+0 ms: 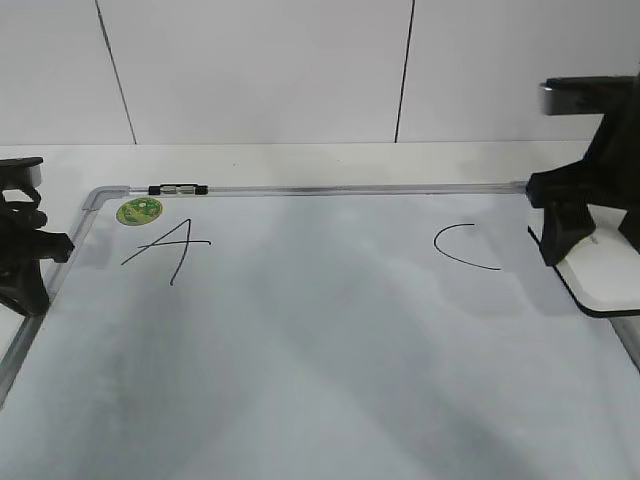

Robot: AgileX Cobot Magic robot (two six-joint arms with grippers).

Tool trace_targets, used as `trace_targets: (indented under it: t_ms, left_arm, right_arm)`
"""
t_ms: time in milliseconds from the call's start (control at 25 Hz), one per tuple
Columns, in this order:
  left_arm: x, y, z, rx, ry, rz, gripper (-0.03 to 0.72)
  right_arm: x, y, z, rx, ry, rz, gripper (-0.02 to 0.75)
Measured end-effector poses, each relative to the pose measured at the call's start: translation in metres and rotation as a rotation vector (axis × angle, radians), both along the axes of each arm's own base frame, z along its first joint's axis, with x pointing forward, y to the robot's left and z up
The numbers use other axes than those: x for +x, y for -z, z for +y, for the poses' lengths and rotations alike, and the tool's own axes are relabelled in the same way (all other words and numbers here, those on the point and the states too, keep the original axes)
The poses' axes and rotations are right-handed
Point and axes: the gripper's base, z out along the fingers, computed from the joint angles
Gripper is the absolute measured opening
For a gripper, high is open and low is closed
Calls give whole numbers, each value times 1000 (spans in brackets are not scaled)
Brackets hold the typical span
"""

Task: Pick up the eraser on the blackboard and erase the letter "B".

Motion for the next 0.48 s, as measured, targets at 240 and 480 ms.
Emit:
trace_targets:
  t_ms: [240, 480]
  left_arm:
    - [0, 0, 0, -2, -1, 0, 32]
    - [0, 0, 0, -2, -1, 0, 33]
  right_arm:
    - [12, 14, -19, 12, 62, -63, 565]
    - [21, 29, -29, 3, 61, -51, 565]
